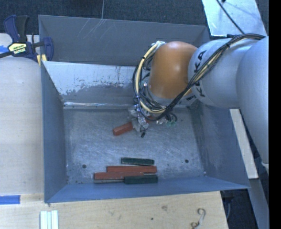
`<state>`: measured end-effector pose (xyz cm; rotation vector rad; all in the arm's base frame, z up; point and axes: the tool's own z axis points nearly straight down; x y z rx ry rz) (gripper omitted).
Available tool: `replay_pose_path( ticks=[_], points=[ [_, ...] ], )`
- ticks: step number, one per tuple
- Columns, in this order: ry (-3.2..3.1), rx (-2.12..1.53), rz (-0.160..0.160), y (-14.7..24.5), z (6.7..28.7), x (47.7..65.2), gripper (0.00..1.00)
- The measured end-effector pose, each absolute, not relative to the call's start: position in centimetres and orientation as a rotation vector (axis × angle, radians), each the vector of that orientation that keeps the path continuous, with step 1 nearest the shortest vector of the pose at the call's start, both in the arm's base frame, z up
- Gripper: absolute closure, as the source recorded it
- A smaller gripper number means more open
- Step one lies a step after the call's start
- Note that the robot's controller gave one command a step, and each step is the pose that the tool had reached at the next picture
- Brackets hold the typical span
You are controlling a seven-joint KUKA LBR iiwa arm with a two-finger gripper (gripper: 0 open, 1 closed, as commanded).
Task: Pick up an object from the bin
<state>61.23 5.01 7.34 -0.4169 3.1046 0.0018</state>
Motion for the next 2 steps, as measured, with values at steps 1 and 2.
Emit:
replay_pose_path(
  ticks=[1, 2],
  points=[
    [3.106, -0.412, 0.000, 5.0, 11.7, 61.4, 1.00],
    [3.105, -0.405, -0.001, 5.0, 17.0, 61.7, 1.00]
  ],
)
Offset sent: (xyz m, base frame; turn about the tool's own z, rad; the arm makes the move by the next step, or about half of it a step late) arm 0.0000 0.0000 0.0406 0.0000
